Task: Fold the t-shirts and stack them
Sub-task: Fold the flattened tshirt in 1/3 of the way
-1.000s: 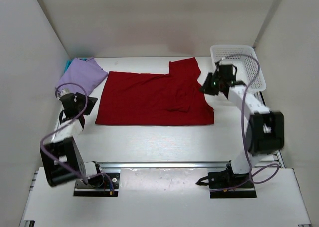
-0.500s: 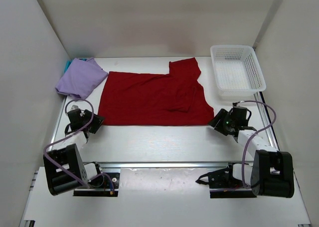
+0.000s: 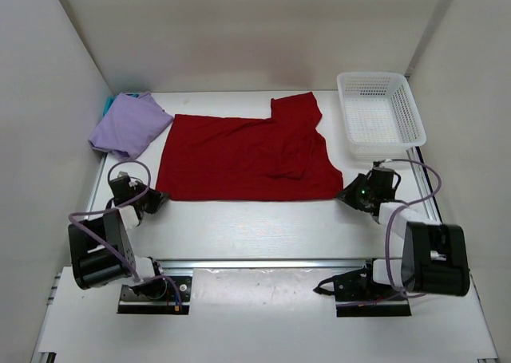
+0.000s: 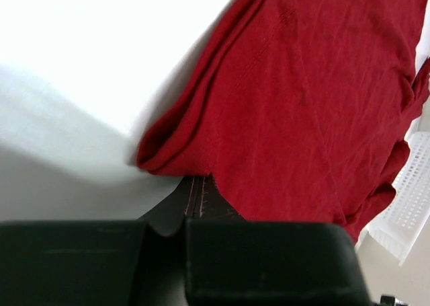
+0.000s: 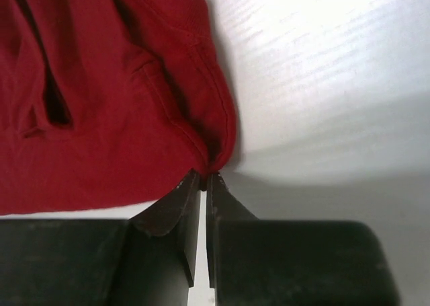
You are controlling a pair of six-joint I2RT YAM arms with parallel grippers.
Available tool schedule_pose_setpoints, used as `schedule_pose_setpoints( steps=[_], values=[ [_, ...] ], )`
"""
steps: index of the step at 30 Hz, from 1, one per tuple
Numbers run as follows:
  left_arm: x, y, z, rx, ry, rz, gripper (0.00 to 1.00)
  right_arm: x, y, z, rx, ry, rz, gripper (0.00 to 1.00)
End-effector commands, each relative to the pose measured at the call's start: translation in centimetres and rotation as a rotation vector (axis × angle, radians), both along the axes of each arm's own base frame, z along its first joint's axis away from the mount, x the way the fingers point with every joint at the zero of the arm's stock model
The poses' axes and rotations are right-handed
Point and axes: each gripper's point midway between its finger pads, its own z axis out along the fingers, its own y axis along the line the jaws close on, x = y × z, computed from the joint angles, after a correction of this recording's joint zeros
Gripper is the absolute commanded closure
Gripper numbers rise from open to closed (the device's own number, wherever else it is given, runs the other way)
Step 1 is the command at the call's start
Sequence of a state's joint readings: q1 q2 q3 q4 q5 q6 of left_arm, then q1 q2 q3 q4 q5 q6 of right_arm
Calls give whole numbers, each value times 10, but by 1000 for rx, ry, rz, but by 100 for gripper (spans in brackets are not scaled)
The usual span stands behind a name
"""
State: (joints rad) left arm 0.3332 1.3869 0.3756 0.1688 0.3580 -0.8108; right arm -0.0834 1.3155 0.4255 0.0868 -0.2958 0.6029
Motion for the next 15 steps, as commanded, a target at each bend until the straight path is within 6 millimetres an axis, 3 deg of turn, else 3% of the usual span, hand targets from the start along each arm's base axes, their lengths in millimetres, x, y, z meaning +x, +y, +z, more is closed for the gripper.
schedule_pose_setpoints(
  steps=[1, 3, 8, 11, 12, 14, 15],
  values=[
    [-20, -1, -2, 0, 18, 23, 100, -9, -3, 9, 36, -49, -65, 100],
    [-30, -2, 0, -22, 1, 38, 100, -18, -4, 20, 37, -91, -84, 100],
    [-57, -6, 2, -11, -10, 56, 100, -59, -10, 10, 79, -48, -142, 100],
    [-77, -22, -1, -29, 17, 33, 100, -80, 2, 5, 92, 14, -124, 100],
    [-82, -30, -3, -36, 38, 11, 96, -87, 3, 0, 89, 48, -129, 100],
    [-93, -38, -9, -65, 77, -7, 74, -90, 0, 2, 59, 62, -125, 92],
    [-92, -34, -8, -61, 69, 2, 55, -93, -4, 1, 27, 82, -134, 77]
  ],
)
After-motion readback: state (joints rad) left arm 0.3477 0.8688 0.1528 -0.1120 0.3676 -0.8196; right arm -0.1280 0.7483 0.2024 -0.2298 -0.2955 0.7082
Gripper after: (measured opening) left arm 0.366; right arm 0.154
